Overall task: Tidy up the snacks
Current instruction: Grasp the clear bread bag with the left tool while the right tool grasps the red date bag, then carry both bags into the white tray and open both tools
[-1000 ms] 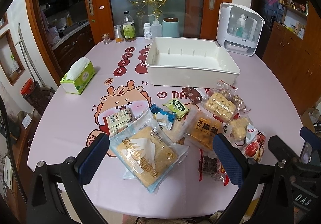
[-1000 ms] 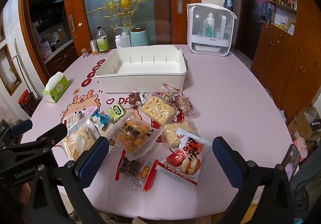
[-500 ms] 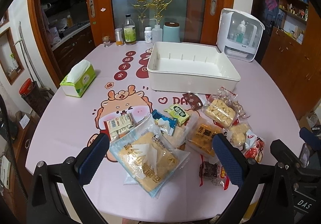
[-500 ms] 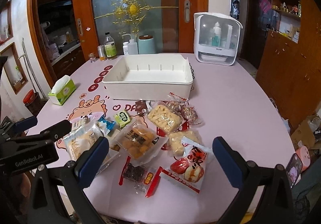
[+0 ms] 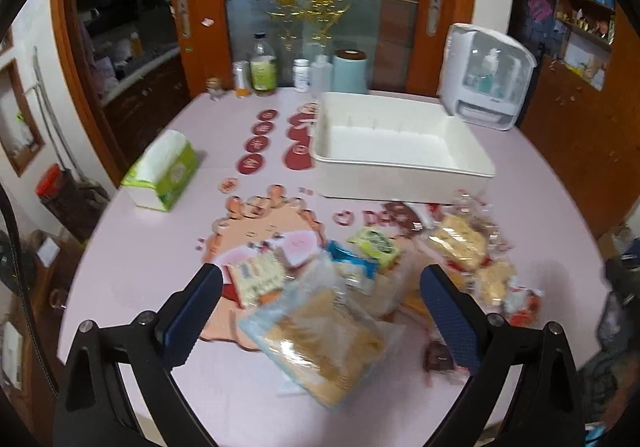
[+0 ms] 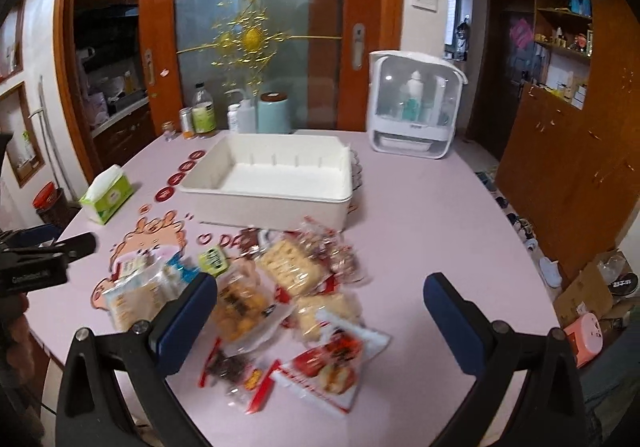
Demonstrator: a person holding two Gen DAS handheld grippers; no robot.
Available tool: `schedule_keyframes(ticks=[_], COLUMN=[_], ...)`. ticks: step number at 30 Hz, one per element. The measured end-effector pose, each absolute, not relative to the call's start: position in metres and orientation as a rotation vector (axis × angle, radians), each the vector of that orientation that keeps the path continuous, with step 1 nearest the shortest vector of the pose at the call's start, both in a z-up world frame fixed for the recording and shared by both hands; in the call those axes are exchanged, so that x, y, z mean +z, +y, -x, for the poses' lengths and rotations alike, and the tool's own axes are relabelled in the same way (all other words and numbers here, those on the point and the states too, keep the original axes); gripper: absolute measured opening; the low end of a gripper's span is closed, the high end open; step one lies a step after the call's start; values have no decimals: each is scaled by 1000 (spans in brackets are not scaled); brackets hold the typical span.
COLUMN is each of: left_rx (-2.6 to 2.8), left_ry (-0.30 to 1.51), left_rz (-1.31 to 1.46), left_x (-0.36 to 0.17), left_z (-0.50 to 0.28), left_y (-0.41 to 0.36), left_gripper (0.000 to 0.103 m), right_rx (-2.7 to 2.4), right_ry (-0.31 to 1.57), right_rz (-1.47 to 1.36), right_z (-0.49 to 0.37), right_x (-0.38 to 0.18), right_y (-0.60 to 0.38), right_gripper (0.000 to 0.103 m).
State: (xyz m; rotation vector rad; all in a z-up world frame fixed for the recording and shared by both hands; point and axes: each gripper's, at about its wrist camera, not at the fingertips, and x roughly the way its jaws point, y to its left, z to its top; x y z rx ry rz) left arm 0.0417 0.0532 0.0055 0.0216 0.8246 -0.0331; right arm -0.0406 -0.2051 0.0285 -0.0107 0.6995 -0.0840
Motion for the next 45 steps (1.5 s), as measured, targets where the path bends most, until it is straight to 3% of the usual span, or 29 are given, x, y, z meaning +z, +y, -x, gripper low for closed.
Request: schedule_keyframes(ticks=[8, 16, 30, 33, 38, 43, 45], left_rx=[-1, -45, -121, -122, -119, -108, -112], left_ry=[981, 1104, 1204, 1193, 1128, 1060, 1032], left_rz=[-94, 84, 365, 389, 363, 307, 282], left_x=[-60, -120, -166, -169, -157, -142, -134], left_z=[-53, -53, -84, -91, -89, -81, -75], left_y=[61, 88, 96, 94, 93, 94, 95], left_gripper=[99, 98, 98, 98, 64, 51, 48], right_rx=[-144, -105, -67, -50, -48, -46, -36], right_ry=[878, 1065, 1168, 1184, 1186, 1170, 1169], right_rz=[-77, -196, -253, -256, -234, -180, -180], right_z=[16, 5, -16, -19, -19, -16, -14], right_x=[-26, -94, -142, -148, -148, -143, -141], right_y=[-250, -262, -249, -245, -240, -233, -230], right_gripper=[103, 103, 102, 96, 82, 73, 65])
